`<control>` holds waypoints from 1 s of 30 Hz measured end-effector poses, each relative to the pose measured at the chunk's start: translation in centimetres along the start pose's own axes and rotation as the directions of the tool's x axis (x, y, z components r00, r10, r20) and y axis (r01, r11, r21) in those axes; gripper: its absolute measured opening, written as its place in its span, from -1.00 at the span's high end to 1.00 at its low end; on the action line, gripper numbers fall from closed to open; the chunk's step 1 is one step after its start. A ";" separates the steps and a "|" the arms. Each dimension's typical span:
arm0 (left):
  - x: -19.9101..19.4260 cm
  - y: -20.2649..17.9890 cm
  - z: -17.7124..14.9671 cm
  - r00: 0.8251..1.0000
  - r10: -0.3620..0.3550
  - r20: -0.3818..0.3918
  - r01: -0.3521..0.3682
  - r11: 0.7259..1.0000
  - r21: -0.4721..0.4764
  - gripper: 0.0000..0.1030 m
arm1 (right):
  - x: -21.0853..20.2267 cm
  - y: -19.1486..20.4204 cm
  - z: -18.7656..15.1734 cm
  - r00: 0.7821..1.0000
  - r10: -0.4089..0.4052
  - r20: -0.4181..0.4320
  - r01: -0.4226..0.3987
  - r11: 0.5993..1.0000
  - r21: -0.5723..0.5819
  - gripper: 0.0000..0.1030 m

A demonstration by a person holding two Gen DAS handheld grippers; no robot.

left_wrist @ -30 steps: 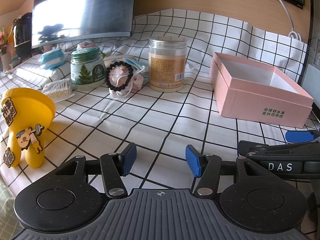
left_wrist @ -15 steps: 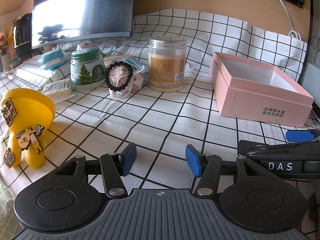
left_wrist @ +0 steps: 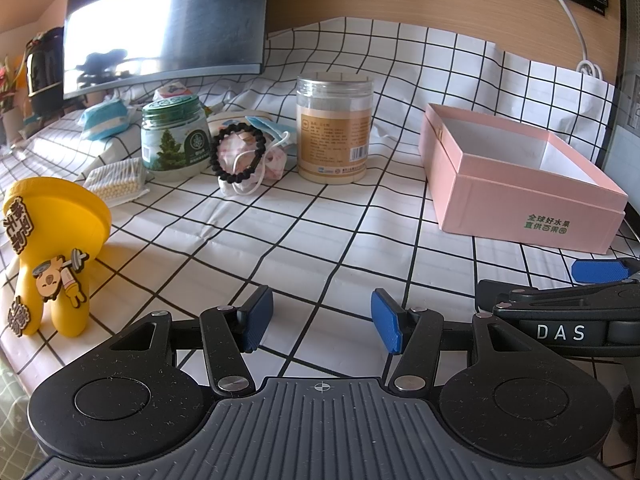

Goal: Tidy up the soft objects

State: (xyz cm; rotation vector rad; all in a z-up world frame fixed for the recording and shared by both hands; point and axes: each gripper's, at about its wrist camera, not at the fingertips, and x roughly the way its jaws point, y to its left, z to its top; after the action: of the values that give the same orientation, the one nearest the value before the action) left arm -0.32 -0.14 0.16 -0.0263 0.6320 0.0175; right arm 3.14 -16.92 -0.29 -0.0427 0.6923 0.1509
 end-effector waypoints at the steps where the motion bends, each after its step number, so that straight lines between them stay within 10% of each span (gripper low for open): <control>1: 0.0 0.0 0.0 1.000 0.000 0.000 0.000 1.000 0.000 -0.15 | 0.0 0.0 0.0 1.000 0.000 0.000 0.000 1.000 0.000 -1.00; 25: 0.0 0.2 0.1 1.000 -0.002 -0.009 0.002 1.000 0.009 -0.16 | 0.2 0.3 -0.8 1.000 0.003 0.001 -0.003 1.000 -0.002 -1.00; 30: 0.1 1.1 0.6 0.997 -0.056 -0.048 0.058 0.997 0.049 -0.16 | 1.3 0.5 0.3 0.990 0.030 -0.134 -0.032 0.999 -0.014 -1.00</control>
State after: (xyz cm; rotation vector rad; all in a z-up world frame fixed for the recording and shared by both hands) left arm 0.04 0.94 0.55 0.0036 0.6776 -0.0543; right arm 4.26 -16.24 -0.89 -0.0581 0.8262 0.1849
